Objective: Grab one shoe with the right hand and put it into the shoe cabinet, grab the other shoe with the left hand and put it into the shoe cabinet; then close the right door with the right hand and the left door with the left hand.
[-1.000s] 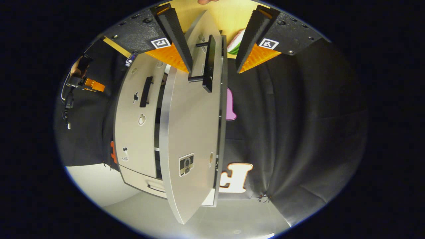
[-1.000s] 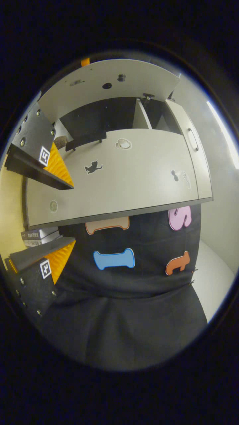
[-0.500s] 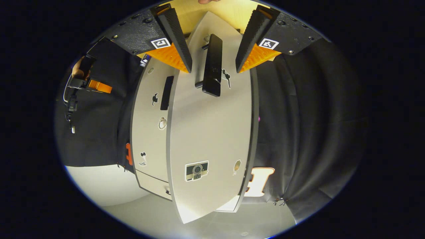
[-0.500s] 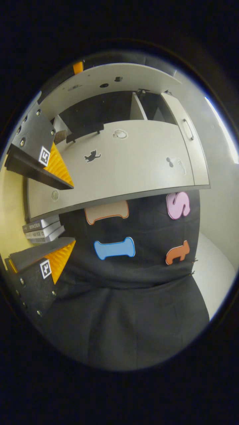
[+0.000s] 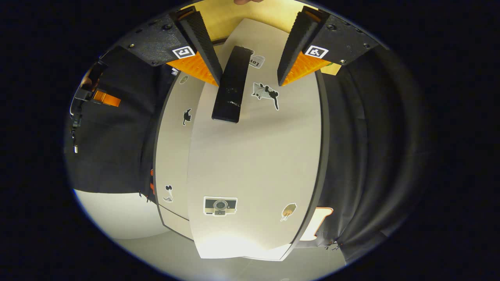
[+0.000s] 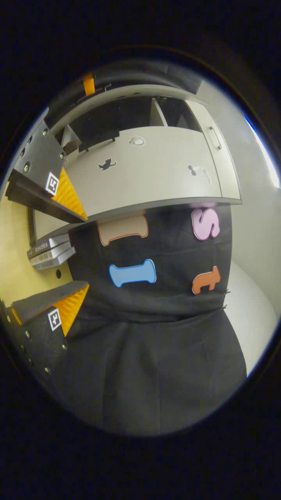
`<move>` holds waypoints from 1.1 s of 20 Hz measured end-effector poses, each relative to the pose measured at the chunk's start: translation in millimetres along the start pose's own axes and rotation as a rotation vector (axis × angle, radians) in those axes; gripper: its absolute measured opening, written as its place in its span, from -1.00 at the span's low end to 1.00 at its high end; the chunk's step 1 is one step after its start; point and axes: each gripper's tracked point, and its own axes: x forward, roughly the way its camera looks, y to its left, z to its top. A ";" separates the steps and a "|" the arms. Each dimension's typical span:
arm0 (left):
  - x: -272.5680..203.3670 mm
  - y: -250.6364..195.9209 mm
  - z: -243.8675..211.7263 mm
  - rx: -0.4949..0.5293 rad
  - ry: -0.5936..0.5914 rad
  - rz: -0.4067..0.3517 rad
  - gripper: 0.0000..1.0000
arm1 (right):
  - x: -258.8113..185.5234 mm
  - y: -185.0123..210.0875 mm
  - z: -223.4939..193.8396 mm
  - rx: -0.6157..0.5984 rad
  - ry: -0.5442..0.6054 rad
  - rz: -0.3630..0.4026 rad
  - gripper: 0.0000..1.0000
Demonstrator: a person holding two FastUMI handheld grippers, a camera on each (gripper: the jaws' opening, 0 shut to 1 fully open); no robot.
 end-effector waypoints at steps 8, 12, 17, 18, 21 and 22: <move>27.4 -8.5 3.0 0.059 -0.010 0.036 0.82 | -13.8 -32.7 -3.3 -0.001 0.001 -0.050 0.73; 38.4 -6.3 0.8 0.021 -0.006 0.034 0.89 | -21.2 -58.7 -6.6 -0.003 0.010 -0.092 0.73; 50.2 -9.9 -3.7 -0.015 0.004 0.030 0.99 | -30.8 -87.3 -8.1 0.006 0.020 -0.133 0.72; 53.1 -10.6 -3.6 -0.013 0.004 0.033 1.00 | -31.9 -90.6 -8.6 0.003 0.022 -0.136 0.72; 62.9 -11.9 -7.6 -0.016 0.015 0.044 1.00 | -35.3 -95.2 -9.4 -0.024 0.028 -0.129 0.72; 64.4 -12.3 -10.6 -0.020 0.024 0.047 1.00 | -35.7 -94.0 -9.7 -0.035 0.030 -0.119 0.72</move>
